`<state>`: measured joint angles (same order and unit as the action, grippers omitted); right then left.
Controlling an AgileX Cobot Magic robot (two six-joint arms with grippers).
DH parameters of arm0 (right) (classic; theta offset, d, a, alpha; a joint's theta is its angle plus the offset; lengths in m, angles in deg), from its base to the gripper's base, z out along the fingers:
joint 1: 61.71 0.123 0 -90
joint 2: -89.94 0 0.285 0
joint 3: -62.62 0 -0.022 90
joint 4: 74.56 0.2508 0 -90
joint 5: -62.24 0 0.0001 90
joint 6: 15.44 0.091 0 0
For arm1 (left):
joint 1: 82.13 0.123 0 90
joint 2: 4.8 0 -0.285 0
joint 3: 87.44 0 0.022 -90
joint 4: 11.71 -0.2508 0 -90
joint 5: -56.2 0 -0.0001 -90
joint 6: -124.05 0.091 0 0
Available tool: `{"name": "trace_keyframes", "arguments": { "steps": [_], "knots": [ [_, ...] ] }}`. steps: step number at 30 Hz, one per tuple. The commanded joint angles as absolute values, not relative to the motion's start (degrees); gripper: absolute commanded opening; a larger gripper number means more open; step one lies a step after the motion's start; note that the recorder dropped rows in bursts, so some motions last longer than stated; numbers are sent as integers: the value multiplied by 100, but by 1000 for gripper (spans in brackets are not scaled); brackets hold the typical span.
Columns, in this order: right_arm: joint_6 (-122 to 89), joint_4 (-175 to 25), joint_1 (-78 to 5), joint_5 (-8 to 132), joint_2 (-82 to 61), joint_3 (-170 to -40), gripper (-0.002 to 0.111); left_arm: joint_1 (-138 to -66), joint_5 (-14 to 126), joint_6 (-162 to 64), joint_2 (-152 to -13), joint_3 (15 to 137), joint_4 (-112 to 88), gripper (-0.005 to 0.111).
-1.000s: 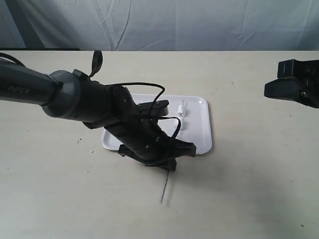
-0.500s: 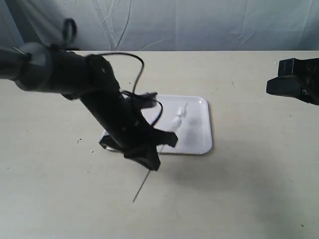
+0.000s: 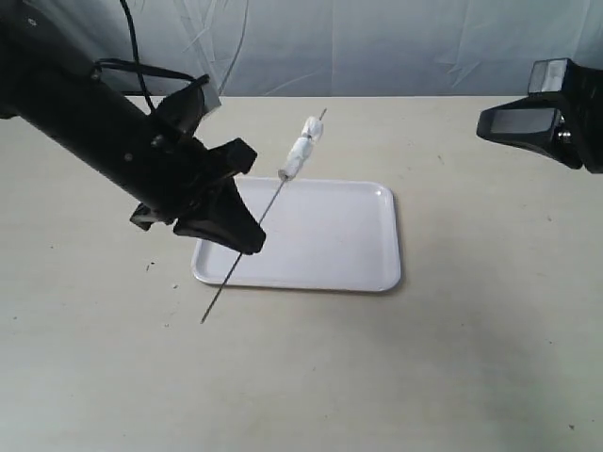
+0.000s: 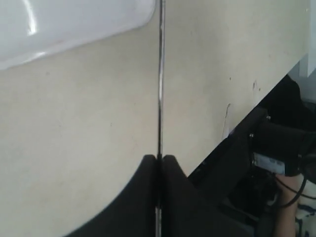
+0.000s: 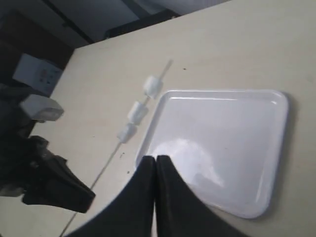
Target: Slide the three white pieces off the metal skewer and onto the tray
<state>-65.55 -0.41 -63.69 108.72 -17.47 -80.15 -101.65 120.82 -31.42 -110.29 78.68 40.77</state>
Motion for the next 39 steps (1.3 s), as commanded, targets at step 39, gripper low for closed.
{"name": "trace_keyframes", "arguments": {
  "steps": [39],
  "knots": [
    [-9946, 2539, -5388, 13220, 2232, -8662, 35, -10157, 12449, 1729, -10719, 4538, 8721, 0]
  ]
}}
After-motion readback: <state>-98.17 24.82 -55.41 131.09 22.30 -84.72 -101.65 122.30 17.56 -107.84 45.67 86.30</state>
